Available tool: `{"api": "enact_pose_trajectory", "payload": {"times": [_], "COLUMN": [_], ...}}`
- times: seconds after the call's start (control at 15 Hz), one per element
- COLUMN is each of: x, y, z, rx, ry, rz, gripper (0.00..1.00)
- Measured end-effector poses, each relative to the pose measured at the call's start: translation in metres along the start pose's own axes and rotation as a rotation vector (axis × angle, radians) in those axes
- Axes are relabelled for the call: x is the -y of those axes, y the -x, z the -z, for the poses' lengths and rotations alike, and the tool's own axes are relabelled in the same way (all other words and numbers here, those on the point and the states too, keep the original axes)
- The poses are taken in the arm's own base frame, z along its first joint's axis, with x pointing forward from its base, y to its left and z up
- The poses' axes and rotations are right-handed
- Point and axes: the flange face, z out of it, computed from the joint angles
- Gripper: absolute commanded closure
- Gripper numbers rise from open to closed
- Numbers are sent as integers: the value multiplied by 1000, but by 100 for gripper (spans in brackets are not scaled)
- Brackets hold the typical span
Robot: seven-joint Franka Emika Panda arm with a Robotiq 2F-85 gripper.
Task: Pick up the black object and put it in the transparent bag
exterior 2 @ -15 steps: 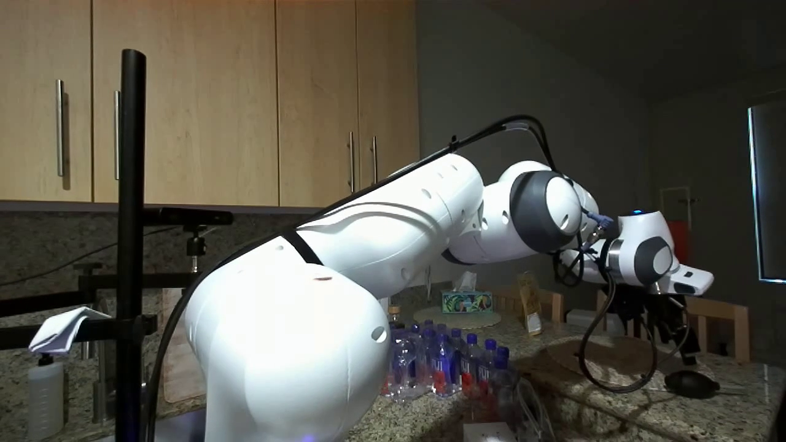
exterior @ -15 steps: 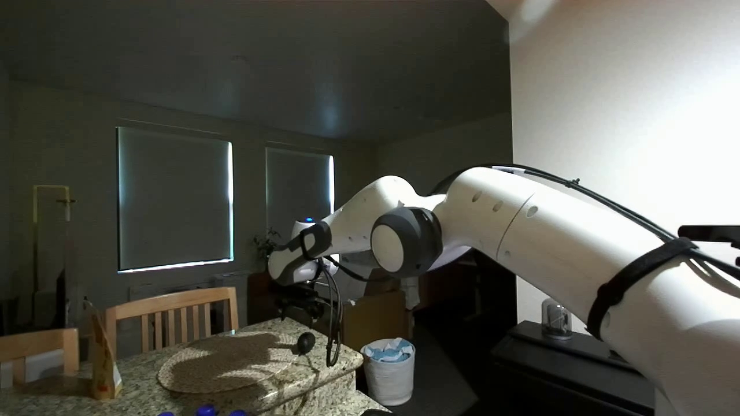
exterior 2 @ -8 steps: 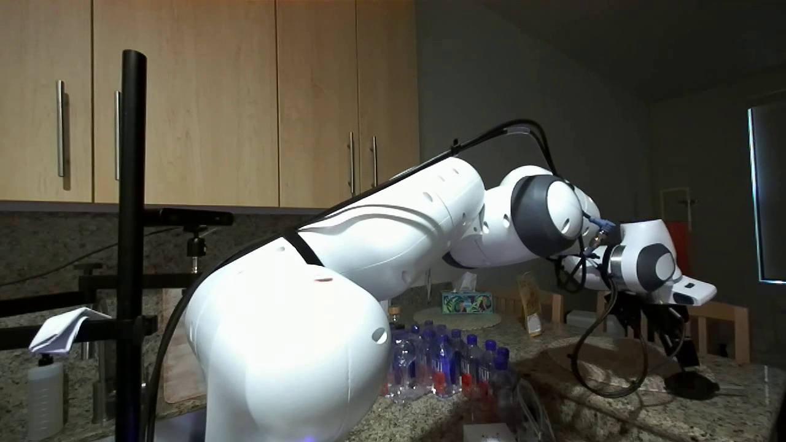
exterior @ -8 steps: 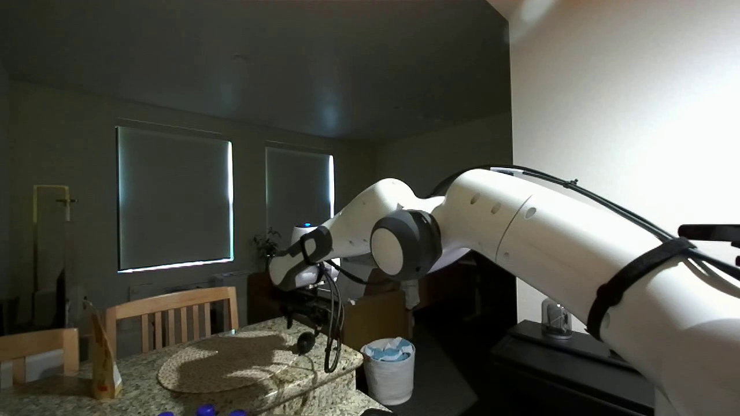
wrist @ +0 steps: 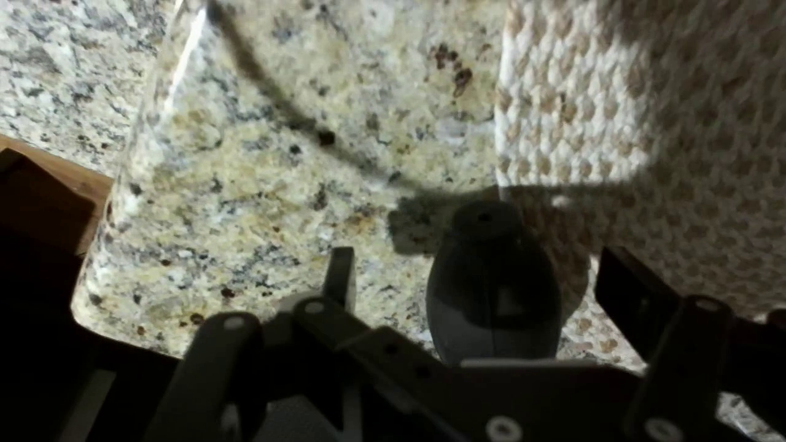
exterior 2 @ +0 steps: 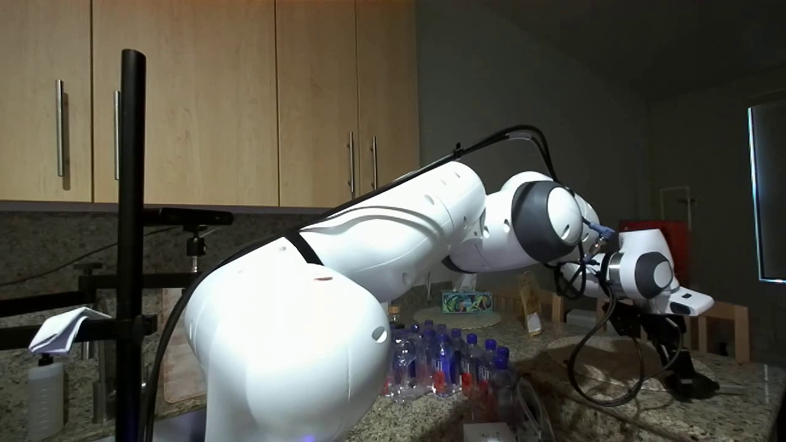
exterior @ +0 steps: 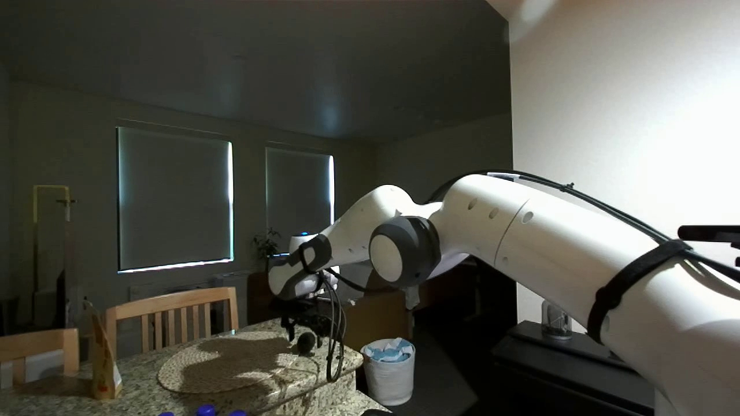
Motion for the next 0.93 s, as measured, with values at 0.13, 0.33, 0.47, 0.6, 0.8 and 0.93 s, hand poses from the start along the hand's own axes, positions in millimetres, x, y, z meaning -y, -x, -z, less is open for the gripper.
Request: {"api": "enact_pose_trajectory", "payload": {"times": [0.13, 0.33, 0.47, 0.6, 0.8, 0.93], "x": [0, -2, -5, -8, -9, -10], "y": [4, 1, -5, -11, -17, -18], "z": [-6, -10, -12, -12, -14, -15], "rx": [-3, -24, -39, -60, -90, -98], "ry": [6, 9, 8, 4, -8, -14], "rz": [10, 20, 20, 21, 31, 35], "gripper": [0, 0, 0, 13, 41, 55]}}
